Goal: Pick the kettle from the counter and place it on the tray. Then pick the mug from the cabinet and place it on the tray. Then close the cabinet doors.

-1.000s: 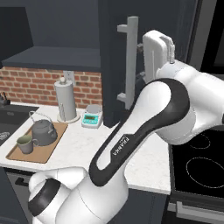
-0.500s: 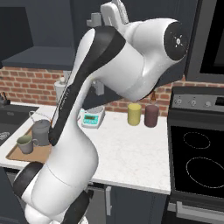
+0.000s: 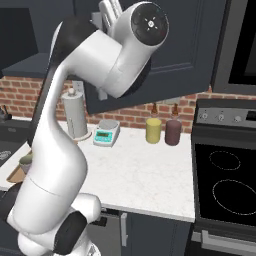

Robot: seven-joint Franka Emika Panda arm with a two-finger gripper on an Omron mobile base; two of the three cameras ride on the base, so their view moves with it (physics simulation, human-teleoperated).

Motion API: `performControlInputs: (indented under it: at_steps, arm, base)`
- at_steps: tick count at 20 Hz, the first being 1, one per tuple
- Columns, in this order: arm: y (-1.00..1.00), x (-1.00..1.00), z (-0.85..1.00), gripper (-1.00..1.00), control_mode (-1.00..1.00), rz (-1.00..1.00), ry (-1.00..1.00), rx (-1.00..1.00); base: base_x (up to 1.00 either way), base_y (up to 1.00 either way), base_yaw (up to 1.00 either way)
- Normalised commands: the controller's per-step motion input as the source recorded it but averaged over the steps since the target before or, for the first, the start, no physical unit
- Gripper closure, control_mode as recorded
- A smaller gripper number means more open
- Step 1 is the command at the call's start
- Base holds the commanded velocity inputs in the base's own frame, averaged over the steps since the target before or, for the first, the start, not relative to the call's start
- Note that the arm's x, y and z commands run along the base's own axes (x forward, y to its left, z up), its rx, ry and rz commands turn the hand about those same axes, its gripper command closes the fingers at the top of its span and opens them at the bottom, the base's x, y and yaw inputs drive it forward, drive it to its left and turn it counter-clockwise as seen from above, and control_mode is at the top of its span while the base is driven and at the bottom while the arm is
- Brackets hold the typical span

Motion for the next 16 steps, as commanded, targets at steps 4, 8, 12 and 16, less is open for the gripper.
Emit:
performControlInputs:
  at_steps: [4, 8, 12, 16]
  arm:
    - [0.47, 0.73, -0.24, -1.00, -1.00, -0.21, 0.00, -0.02]
    - [0.31, 0.84, -0.29, -1.00, -1.00, -0.18, 0.00, 0.00]
    - [0.11, 0.87, -0.31, -1.00, -1.00, -0.12, 0.00, 0.00]
    - [0.00, 0.93, -0.37, -1.00, -1.00, -0.08, 0.00, 0.00]
  base:
    - [0.00, 0.00, 0.00]
    - [0.00, 0.00, 0.00]
    - [0.00, 0.00, 0.00]
    - [0.00, 0.00, 0.00]
